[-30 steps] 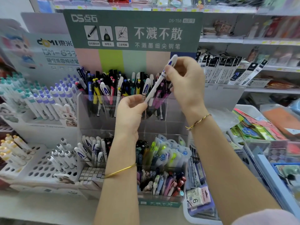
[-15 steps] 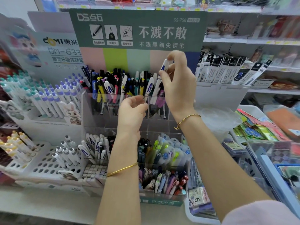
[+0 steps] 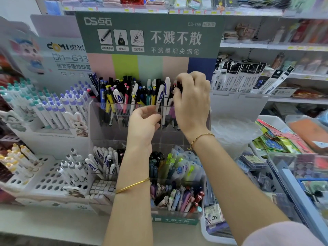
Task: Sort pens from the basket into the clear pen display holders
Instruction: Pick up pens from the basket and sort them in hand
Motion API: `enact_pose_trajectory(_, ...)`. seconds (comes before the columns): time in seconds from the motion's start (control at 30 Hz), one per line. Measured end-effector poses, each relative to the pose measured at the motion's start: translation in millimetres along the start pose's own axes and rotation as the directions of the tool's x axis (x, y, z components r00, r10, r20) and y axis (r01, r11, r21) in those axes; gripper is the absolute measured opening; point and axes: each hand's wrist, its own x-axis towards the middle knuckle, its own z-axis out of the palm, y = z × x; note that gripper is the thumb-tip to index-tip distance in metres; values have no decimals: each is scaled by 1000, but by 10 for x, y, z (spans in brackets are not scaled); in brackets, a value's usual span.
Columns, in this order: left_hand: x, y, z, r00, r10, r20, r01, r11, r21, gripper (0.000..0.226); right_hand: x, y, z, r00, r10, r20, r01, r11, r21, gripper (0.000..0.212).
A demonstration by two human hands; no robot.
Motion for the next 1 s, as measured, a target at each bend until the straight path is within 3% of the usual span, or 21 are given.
enact_pose_trajectory(0.1,-29,6,-10,1000,-8,-10,8,1000,-6,24,62,-59,-47,999,-32,40,31,999,24,44)
enact_pose_trajectory(0.2,-82,8,-13,1000,-10,-18,10,1000,4,25,90,-78,-67,985,-42,170,51,998,-46,45)
enact_pose_trajectory(0.37,-194,26,-20,1000,0,-18,1,1000,22,24,62,-65,-173,973,2,231,19,996,-88,51)
enact_pose_trajectory(0.53,-335,-27,-113,999,-9,-42,9,1000,-13,25,-251,-250,-293,996,-71,53,65,993,97,44)
enact_pose_trajectory(0.7,-532,-170,-588,984,-33,-176,25,999,-48,25,-744,-730,-342,965,-129,228,24,911,412,33)
enact_pose_trajectory(0.83,-841,-330,-1361,903,-58,-425,29,997,-73,17,-1328,-1329,-222,803,-250,541,-147,797,586,36)
enact_pose_trajectory(1.0,-1388,-831,-2489,627,-134,-768,60,990,-124,16,-2136,-2035,-67,529,-447,721,-257,726,638,30)
